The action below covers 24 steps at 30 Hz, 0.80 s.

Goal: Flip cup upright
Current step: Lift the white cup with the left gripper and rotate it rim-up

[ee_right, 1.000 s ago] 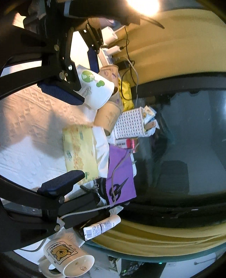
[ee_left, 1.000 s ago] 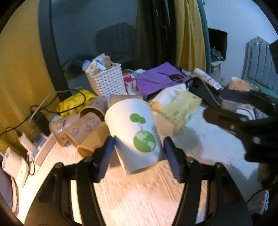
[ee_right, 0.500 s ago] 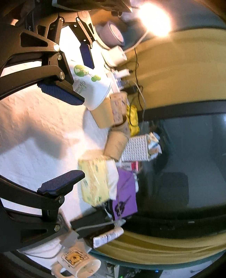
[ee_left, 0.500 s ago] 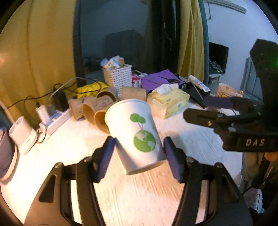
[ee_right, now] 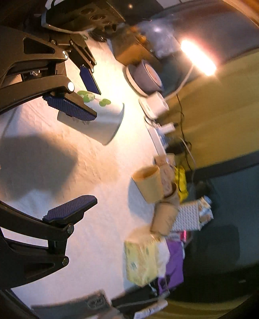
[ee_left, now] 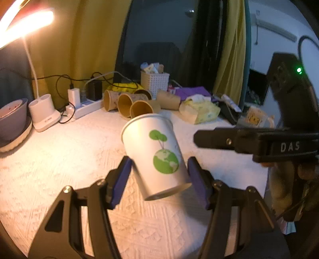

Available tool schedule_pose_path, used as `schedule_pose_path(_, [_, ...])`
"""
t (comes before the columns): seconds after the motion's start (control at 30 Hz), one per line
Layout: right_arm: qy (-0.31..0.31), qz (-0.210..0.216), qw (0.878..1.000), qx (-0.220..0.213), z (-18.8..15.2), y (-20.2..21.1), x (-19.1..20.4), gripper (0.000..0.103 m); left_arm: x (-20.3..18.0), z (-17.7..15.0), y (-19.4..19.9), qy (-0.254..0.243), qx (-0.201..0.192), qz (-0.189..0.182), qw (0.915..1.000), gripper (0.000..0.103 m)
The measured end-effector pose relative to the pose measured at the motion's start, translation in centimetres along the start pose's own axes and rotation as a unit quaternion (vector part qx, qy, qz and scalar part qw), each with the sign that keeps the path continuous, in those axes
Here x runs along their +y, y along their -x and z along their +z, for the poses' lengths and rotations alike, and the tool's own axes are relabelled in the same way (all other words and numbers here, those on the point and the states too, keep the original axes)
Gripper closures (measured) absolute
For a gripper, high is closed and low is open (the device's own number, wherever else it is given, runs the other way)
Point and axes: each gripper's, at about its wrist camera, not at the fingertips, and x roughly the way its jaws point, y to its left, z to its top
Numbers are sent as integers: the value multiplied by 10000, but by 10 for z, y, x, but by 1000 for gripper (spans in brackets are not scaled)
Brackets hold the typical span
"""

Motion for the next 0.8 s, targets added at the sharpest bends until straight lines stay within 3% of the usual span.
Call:
schedule_pose_path(0.1, [-115,339,9993,114,0,-5,5,23,-1,-4,8,-24,-145,-25,9999,43])
schedule_pose_path(0.23, [-79,558,9983,117,0,-5,16,23,-14,-9,16,-411,-351,150,9984,43])
schedule_pose_path(0.33, [-267,1014,9943,213,1,-7,18,23,-21,-11,23,-530,-498,109,9973,43])
schedule_pose_path(0.53, [-580,1525,9859,360,2,-10,13,21,-27,-12,32,-651,-712,-48,9953,43])
schedule_pose_path(0.8, [-968,1904,9752,580,1,-14,1,21,-34,-12,36,-725,-828,-227,9937,43])
